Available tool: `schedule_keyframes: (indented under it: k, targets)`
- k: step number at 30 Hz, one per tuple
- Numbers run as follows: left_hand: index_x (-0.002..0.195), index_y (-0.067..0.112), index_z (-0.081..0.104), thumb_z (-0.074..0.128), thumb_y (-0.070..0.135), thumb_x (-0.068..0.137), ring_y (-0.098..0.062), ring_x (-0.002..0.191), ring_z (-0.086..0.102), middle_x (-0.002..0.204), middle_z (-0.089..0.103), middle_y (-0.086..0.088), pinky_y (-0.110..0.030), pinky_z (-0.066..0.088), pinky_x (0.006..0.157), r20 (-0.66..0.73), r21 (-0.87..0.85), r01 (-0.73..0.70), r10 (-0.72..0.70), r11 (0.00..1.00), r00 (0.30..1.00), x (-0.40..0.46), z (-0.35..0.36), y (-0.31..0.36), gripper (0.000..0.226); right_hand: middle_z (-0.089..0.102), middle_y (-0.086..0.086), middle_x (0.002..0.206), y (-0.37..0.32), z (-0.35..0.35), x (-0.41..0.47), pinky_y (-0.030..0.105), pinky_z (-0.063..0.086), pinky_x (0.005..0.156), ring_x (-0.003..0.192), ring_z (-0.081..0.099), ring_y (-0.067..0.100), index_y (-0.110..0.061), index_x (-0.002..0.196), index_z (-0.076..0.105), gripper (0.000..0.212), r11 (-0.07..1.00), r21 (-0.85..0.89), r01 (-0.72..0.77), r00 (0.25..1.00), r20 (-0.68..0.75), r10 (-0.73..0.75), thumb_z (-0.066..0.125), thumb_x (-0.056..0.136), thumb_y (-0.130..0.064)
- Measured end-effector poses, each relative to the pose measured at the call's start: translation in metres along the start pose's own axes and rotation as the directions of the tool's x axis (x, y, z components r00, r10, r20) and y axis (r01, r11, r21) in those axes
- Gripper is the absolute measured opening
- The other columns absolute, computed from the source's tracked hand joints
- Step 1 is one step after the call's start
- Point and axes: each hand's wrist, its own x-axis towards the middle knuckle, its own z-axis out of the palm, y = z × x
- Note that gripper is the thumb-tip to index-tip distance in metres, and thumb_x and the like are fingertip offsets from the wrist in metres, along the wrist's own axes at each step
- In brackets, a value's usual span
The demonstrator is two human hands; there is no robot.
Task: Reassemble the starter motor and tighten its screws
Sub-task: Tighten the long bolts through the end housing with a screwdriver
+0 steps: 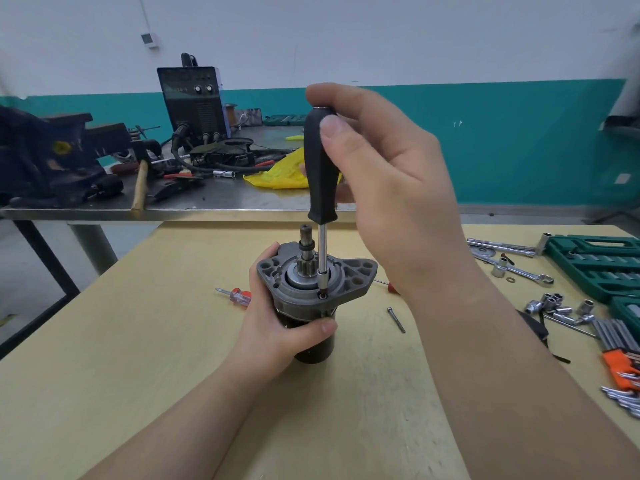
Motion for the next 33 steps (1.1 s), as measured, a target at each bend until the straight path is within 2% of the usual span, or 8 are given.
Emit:
schedule_keyframes:
  k: [7, 12, 18, 20, 23, 29, 31, 33]
  targets:
    - [0.159, 0.045, 0.025, 0.096, 0.032, 0.064, -0.016, 0.139, 0.059, 0.148, 0.061, 0.009, -0.039, 0.047, 0.107, 0.010, -0.009, -0.003, 0.003, 1.000, 1.000, -0.0005, 0.0004, 0.0004, 0.119, 0.067, 0.003, 0.083, -0.0029, 0.0006, -0.0015, 0.034, 0.061, 0.061, 0.064, 0.065, 0.009, -0.032, 0.116, 0.073, 0.020, 0.997, -0.037, 0.064, 0.998, -0.025, -0.065, 0.078, 0.097, -0.026]
    - [0.158, 0.046, 0.025, 0.095, 0.033, 0.065, -0.014, 0.139, 0.059, 0.148, 0.061, 0.011, -0.034, 0.048, 0.106, 0.012, -0.017, -0.004, 0.004, 1.000, 1.000, -0.0005, 0.0002, 0.0023, 0.118, 0.072, -0.014, 0.098, -0.0017, 0.0000, -0.0001, 0.049, 0.064, 0.086, 0.096, 0.076, 0.021, -0.029, 0.123, 0.071, 0.024, 1.000, 0.012, -0.002, 1.000, 0.014, 0.002, 0.064, 0.100, -0.022]
    - [0.158, 0.047, 0.026, 0.096, 0.035, 0.064, -0.012, 0.138, 0.059, 0.147, 0.062, 0.013, -0.033, 0.048, 0.106, 0.000, -0.013, 0.003, -0.003, 1.000, 1.000, 0.0007, 0.0013, 0.0029, 0.118, 0.068, -0.026, 0.092, -0.0004, 0.0012, -0.0011, 0.048, 0.063, 0.089, 0.090, 0.069, 0.008, -0.033, 0.124, 0.071, 0.033, 0.995, -0.082, 0.053, 0.999, 0.002, -0.053, 0.078, 0.095, -0.017]
    - [0.157, 0.048, 0.027, 0.096, 0.034, 0.065, -0.014, 0.138, 0.060, 0.146, 0.063, 0.012, -0.026, 0.052, 0.104, 0.005, -0.013, -0.001, 0.001, 1.000, 1.000, 0.0006, 0.0011, 0.0033, 0.117, 0.069, -0.026, 0.094, -0.0009, 0.0016, -0.0012, 0.051, 0.061, 0.093, 0.094, 0.069, 0.011, -0.029, 0.128, 0.072, 0.030, 0.998, -0.057, 0.035, 0.999, 0.005, -0.035, 0.073, 0.099, -0.025]
    - [0.158, 0.046, 0.027, 0.096, 0.032, 0.065, -0.018, 0.138, 0.060, 0.147, 0.062, 0.009, -0.035, 0.049, 0.106, 0.005, -0.013, -0.015, 0.015, 1.000, 1.000, 0.0002, 0.0004, 0.0030, 0.117, 0.072, -0.019, 0.103, -0.0015, -0.0002, -0.0015, 0.049, 0.063, 0.092, 0.094, 0.075, 0.020, -0.026, 0.136, 0.069, 0.034, 1.000, -0.018, 0.017, 0.999, 0.033, -0.016, 0.061, 0.103, -0.019]
    - [0.159, 0.042, 0.025, 0.096, 0.034, 0.065, -0.013, 0.139, 0.059, 0.148, 0.061, 0.012, -0.027, 0.051, 0.105, 0.011, -0.006, -0.005, 0.005, 1.000, 1.000, 0.0004, 0.0008, 0.0036, 0.119, 0.068, -0.029, 0.089, -0.0010, 0.0005, -0.0013, 0.044, 0.063, 0.087, 0.083, 0.066, 0.004, -0.037, 0.123, 0.071, 0.034, 0.995, -0.092, 0.046, 0.999, -0.011, -0.047, 0.081, 0.093, -0.023]
    - [0.159, 0.043, 0.025, 0.096, 0.034, 0.065, -0.010, 0.137, 0.060, 0.147, 0.061, 0.013, -0.018, 0.051, 0.103, 0.020, -0.010, 0.004, -0.004, 1.000, 1.000, 0.0003, 0.0008, 0.0042, 0.118, 0.068, -0.029, 0.090, -0.0017, 0.0008, -0.0011, 0.047, 0.063, 0.090, 0.086, 0.066, 0.005, -0.032, 0.127, 0.073, 0.030, 0.998, -0.050, 0.032, 0.999, -0.013, -0.033, 0.075, 0.098, -0.027]
    - [0.160, 0.043, 0.025, 0.096, 0.034, 0.065, -0.012, 0.138, 0.059, 0.148, 0.061, 0.012, -0.023, 0.053, 0.104, 0.017, -0.014, 0.007, -0.007, 1.000, 1.000, 0.0003, 0.0007, 0.0043, 0.119, 0.070, -0.025, 0.099, -0.0013, 0.0003, -0.0009, 0.052, 0.060, 0.098, 0.101, 0.071, 0.014, -0.023, 0.136, 0.072, 0.035, 1.000, 0.009, 0.015, 1.000, 0.008, -0.015, 0.064, 0.102, -0.023]
